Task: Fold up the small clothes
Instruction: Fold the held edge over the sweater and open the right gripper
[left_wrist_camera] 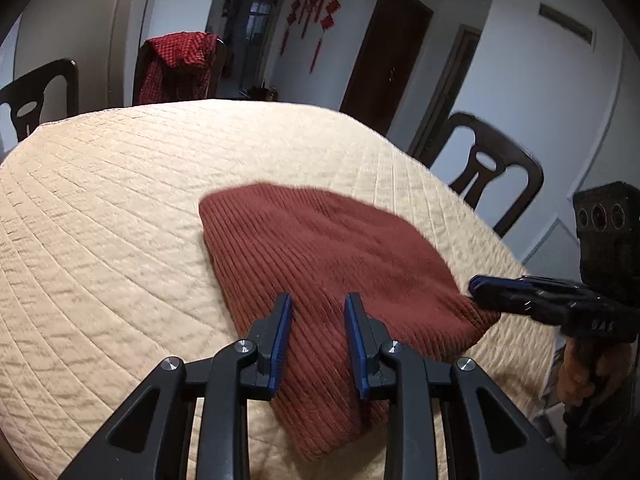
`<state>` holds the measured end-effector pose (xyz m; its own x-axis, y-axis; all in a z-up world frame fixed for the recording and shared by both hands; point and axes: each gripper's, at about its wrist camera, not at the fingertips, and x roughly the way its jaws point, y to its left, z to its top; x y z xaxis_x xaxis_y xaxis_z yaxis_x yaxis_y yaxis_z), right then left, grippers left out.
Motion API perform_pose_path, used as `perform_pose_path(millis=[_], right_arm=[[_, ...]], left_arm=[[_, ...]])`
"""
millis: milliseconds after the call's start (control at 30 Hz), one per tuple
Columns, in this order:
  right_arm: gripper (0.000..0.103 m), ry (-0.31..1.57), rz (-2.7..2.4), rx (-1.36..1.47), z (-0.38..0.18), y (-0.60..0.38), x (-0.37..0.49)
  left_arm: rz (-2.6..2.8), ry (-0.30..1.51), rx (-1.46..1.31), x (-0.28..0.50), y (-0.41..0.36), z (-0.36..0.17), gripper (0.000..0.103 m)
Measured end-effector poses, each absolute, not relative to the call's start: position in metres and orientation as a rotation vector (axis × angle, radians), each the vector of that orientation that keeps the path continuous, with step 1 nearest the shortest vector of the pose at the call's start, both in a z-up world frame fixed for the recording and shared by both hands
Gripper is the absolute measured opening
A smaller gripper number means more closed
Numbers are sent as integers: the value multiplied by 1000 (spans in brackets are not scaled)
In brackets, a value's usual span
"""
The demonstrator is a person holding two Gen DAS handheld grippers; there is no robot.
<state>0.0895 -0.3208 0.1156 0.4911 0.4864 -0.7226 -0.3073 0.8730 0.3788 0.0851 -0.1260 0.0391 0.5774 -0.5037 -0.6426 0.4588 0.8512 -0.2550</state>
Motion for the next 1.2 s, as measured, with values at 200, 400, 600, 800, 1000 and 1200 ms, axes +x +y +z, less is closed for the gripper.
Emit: perform_pose_path(millis=[200, 400, 600, 800, 1000, 1200], right_arm=[[4, 984, 456, 210, 92, -332, 87], [5, 886, 421, 212, 118, -330, 101], [5, 956, 324, 195, 87, -331, 139], [5, 940, 327, 216, 93, -338, 133], [5, 864, 404, 144, 128, -323, 94], [5, 930, 405, 81, 111, -316, 74]], left_arm=[[-561, 769, -25, 83, -129, 37, 31], [-523, 734, -43, 107, -127, 57, 31], [-496, 781, -7, 126, -146, 37, 31], [-498, 767, 6, 122, -145, 38, 31], [-512, 713, -17, 88, -124, 56, 31], [-503, 767, -11, 63, -118, 36, 31]])
